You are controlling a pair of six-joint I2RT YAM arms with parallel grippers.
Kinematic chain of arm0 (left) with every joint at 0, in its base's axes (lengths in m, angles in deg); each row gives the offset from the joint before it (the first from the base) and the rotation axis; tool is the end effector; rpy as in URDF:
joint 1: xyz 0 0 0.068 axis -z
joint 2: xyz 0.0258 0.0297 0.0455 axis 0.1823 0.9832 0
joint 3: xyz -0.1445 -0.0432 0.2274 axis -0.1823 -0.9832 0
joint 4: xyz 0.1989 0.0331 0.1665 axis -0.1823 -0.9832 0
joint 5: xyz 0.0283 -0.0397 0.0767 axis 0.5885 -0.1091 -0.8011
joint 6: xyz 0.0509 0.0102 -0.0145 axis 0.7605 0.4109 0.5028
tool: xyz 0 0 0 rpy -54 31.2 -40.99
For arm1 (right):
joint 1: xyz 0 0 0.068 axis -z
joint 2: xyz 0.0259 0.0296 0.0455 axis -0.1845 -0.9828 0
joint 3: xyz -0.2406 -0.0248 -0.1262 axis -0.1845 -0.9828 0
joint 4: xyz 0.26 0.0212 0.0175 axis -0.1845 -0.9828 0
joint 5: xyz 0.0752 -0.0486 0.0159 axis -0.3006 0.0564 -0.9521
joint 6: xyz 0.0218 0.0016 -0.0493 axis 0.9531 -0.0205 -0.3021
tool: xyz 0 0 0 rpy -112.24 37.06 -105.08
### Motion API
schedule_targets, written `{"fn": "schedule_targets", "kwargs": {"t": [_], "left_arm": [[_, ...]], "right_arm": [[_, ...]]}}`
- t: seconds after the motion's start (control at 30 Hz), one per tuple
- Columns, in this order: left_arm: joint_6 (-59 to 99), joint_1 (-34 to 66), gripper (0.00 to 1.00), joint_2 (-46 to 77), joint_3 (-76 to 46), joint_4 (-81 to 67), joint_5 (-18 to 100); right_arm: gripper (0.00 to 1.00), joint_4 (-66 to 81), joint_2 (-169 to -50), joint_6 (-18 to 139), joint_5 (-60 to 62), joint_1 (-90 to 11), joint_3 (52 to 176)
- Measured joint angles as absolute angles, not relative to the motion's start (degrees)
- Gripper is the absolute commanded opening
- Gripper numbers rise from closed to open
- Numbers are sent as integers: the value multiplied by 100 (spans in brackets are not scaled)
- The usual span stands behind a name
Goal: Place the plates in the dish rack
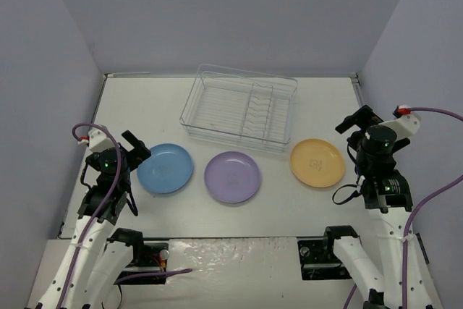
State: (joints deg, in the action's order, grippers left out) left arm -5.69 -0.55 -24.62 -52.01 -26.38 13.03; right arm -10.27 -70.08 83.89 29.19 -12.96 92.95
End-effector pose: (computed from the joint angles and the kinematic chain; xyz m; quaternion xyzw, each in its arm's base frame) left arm 0.1507 -0.0142 0.2935 -0.2835 0.7464 -0.1054 0.5928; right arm 0.1548 -0.0060 0.3927 0.2903 0.6770 0.0616 0.6735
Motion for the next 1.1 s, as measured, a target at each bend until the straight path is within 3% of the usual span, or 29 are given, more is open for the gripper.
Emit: {"fn": "schedule_targets", "kwargs": {"t": [0.53,0.93,1.1], "left_arm": [[-581,-55,97,-2380,-5220,-2600,1239],[-660,-55,97,-2266,-5287,-2563,1199],[-672,-55,97,-2266,-5295,-2557,1182]], "right_arm": [[100,-975,-8095,8983,3310,-1212,8429],[99,-312,-9079,9140,2821,-310,7495],[85,129,-9700,9135,2476,85,7235]]}}
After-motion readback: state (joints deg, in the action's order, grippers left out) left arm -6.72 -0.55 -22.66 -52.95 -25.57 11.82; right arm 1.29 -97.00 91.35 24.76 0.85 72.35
